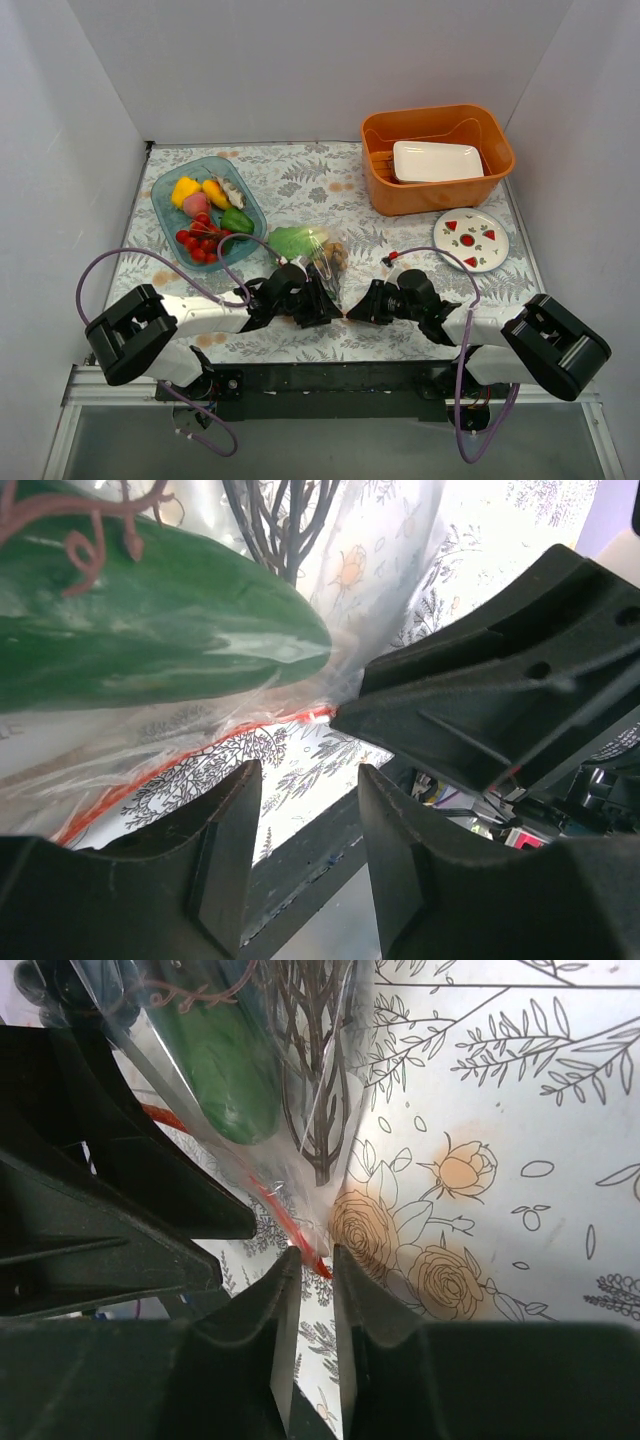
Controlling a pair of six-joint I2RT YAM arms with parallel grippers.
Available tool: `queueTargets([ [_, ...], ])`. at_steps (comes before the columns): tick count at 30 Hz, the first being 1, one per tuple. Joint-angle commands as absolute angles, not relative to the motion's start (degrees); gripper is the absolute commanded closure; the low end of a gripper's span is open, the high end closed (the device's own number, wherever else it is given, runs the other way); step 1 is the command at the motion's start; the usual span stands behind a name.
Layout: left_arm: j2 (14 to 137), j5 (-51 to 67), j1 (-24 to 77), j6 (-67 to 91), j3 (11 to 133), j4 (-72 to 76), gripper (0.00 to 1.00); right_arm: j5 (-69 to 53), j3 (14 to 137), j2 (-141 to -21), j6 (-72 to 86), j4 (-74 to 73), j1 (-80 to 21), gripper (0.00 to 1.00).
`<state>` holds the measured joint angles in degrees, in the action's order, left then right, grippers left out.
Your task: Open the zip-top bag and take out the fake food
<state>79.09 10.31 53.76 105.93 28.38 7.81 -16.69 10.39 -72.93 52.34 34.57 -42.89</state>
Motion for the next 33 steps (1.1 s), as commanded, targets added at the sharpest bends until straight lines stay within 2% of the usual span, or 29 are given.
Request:
queueTargets([
  [1, 78.7, 9.3, 54.6, 107.0, 27.2, 7.7, 0.57, -17.2, 13.0, -73.9, 52.9, 38.1, -43.4, 0.78],
  [3, 78.7, 8.3, 55.4, 107.1, 27.1, 7.3, 0.56, -17.7, 13.3, -74.4, 53.3, 38.3, -43.5, 0.85],
  [4, 78.5, 7.6, 56.3, 107.1, 27.2, 6.2, 0.53, -18.6, 13.5, -74.6, 53.8, 39.1, -43.6, 0.93],
  [6, 77.0, 4.8, 57.3, 107.8, 26.7, 5.6, 0.51, -20.3, 13.9, -74.8, 55.1, 39.6, -44.0, 0.99],
  [10, 70.9, 0.7, 58.4, 110.8, 22.0, 8.9, 0.50, -23.1, 14.4, -75.4, 58.7, 41.2, -44.6, 0.99],
  [19, 57.4, -8.2, 59.5, 116.7, 13.5, 15.2, 0.59, -27.9, 10.6, -79.1, 72.1, 57.0, -46.1, 0.99],
  [24, 53.9, -8.9, 59.8, 118.8, 12.1, 14.9, 0.61, -28.6, 10.2, -83.7, 80.1, 69.3, -47.5, 0.99],
  [33, 50.5, -9.8, 60.5, 122.3, 12.0, 12.0, 0.66, -26.3, 10.6, -87.5, 85.3, 76.1, -50.0, 0.99],
])
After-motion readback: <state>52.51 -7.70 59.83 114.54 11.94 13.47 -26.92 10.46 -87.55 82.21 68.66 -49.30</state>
